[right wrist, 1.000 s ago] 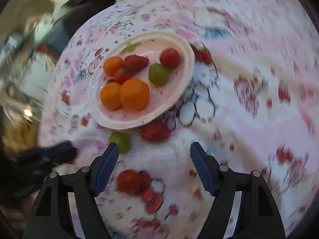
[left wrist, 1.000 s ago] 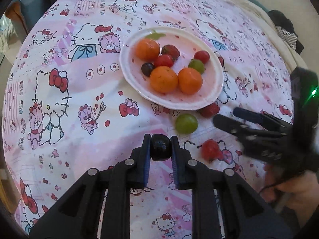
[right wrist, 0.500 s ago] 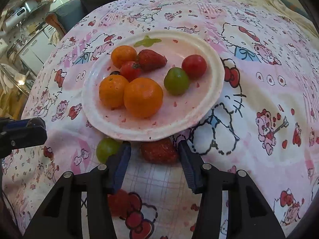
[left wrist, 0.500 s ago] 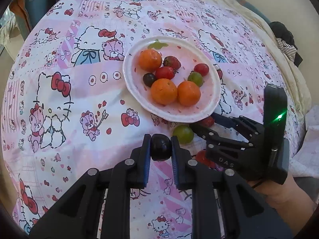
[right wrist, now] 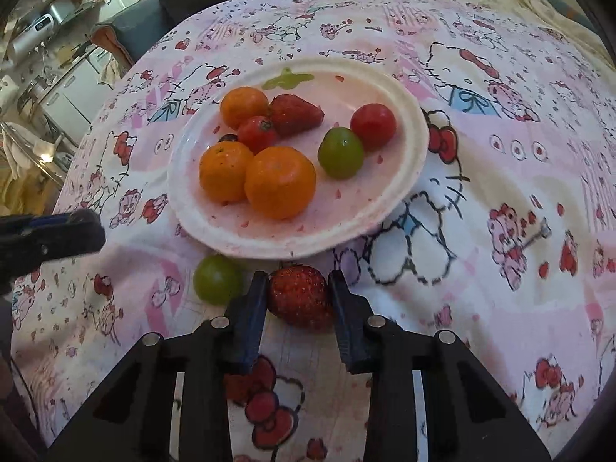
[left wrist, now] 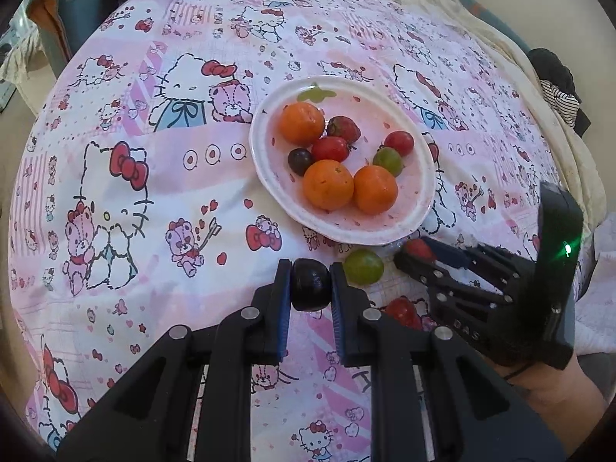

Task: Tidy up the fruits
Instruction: 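Grasp a strawberry with the right tool while the left tool carries the plum toward the plate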

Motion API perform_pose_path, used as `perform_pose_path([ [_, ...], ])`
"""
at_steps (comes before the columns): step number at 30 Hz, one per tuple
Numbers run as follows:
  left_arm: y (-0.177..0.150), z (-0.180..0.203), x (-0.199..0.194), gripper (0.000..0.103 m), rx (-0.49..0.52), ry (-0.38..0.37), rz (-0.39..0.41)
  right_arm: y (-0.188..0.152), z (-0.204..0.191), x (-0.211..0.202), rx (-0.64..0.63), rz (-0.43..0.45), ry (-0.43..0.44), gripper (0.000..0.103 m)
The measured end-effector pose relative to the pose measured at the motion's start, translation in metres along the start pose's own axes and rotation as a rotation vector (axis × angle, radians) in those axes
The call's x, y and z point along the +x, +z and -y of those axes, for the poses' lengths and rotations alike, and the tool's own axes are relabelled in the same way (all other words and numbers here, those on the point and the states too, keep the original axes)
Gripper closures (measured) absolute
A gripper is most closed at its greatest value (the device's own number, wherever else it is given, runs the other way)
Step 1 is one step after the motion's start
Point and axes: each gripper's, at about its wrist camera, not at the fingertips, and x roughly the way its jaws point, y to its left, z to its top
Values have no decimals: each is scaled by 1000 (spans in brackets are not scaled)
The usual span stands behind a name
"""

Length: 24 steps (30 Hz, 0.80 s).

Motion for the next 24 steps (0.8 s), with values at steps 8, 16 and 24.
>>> perform_pose_path([
  [8, 0, -1, -8, 88, -6, 15, 28, -13, 0, -20, 32, 2, 17, 70],
  [16, 17, -10, -41, 88, -6, 48, 158, 5, 2, -68, 82, 113, 58, 70],
  [24, 66, 2, -55, 87, 91, 42, 271, 56, 11, -97, 36, 184, 87, 70],
])
